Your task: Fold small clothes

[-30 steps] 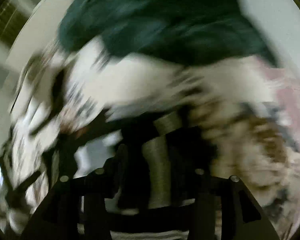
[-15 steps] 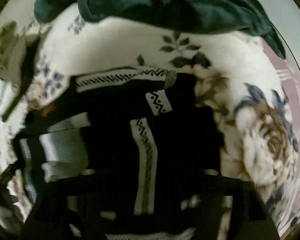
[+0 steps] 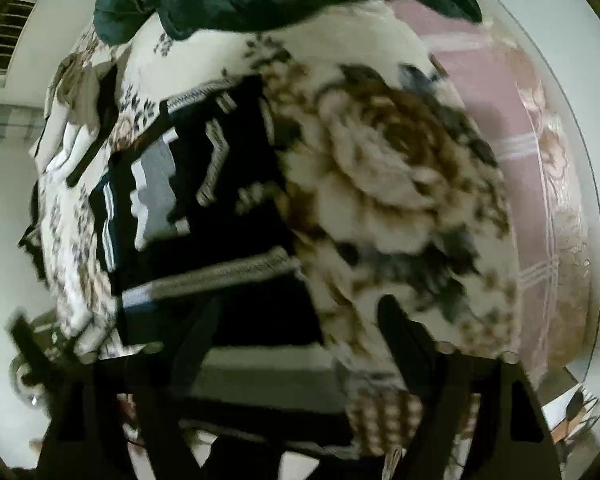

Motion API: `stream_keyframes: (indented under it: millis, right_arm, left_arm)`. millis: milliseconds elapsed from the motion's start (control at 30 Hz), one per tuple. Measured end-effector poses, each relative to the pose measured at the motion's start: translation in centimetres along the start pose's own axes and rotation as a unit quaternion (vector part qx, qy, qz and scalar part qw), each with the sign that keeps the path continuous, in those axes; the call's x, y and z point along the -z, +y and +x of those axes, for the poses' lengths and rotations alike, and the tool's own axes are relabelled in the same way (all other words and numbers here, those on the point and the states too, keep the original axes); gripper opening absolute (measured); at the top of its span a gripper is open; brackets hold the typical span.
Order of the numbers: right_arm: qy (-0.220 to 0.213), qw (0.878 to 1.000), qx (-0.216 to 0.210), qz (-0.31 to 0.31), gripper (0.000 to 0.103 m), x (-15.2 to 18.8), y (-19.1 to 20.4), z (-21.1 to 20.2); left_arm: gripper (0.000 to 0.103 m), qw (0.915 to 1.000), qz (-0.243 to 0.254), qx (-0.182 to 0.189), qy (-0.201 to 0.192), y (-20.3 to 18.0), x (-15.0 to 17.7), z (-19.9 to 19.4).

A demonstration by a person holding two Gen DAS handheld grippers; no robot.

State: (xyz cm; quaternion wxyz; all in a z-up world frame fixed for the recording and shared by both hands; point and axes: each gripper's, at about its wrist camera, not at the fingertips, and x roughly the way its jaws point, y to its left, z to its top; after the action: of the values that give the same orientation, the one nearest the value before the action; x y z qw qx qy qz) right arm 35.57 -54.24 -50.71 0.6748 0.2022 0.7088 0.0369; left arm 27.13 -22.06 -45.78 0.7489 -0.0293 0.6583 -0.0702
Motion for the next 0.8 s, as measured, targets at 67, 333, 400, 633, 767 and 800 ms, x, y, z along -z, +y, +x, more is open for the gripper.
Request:
stream_keyframes:
  millis: [67, 333, 400, 633, 767, 800]
  right_arm:
    - [0.016, 1.000, 0.004, -0.014, 0.054, -0.4, -2.1, 0.3]
    - [0.023, 0.996, -0.083, -0.029, 0.055, -8.6, -5.0, 3.6]
    - [0.023, 0.992, -0.118, -0.031, 0.056, -12.0, -4.2, 5.6]
    - [0.029, 0.984, -0.176, -0.009, 0.058, -22.1, 0.0, 12.3]
    - [0.058, 0.981, -0.183, 0.012, 0.062, -24.8, 1.9, 16.4]
    - [0.057, 0.981, -0.184, 0.008, 0.062, -25.0, 2.5, 16.8]
  left_arm:
    - [0.103, 0.9989, -0.003, 0.016, 0.044, -4.4, 3.4, 2.3]
    - [0.097, 0.9927, 0.037, 0.004, 0.115, -16.1, 11.3, 10.1]
    - [0.091, 0.9927, 0.049, -0.017, 0.109, -17.0, 11.7, 11.1]
    - [0.006, 0.9971, 0.042, -0.043, 0.047, -16.8, 11.5, 10.7]
    - [0.005, 0.9991, 0.013, -0.020, 0.034, -15.4, 11.5, 9.4]
    - [0.005, 0.9993, 0.011, -0.018, 0.030, -15.1, 11.5, 8.8]
